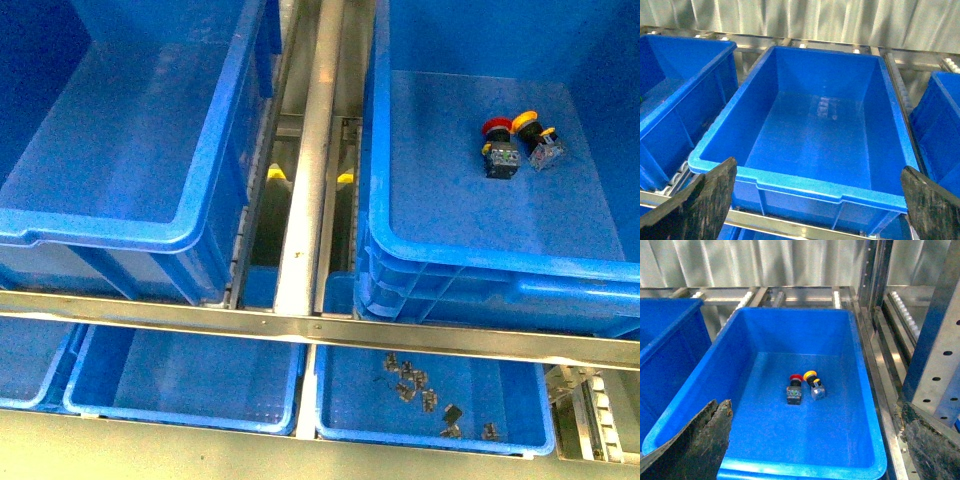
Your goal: Pick red and yellow buttons and place in box
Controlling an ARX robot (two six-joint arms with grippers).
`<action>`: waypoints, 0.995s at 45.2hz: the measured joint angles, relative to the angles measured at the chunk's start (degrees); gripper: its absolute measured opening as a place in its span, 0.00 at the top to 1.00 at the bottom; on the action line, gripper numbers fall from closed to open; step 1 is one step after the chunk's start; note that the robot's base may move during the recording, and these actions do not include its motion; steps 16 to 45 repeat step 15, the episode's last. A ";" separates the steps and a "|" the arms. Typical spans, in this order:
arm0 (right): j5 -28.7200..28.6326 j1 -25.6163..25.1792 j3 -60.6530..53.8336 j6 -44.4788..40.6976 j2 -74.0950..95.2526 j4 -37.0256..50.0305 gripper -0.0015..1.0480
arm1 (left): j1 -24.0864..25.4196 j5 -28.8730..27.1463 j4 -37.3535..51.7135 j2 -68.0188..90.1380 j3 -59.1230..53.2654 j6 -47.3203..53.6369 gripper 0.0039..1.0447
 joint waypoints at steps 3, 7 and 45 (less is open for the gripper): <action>0.00 0.00 0.00 0.00 0.00 0.00 0.06 | 0.00 0.00 0.02 0.00 0.00 0.00 0.07; 0.00 0.00 0.00 0.02 0.00 0.00 0.06 | 0.00 0.00 0.00 0.00 0.00 0.00 0.07; 0.00 0.00 0.00 0.02 0.00 0.00 0.06 | 0.00 0.00 0.00 0.00 0.00 0.00 0.07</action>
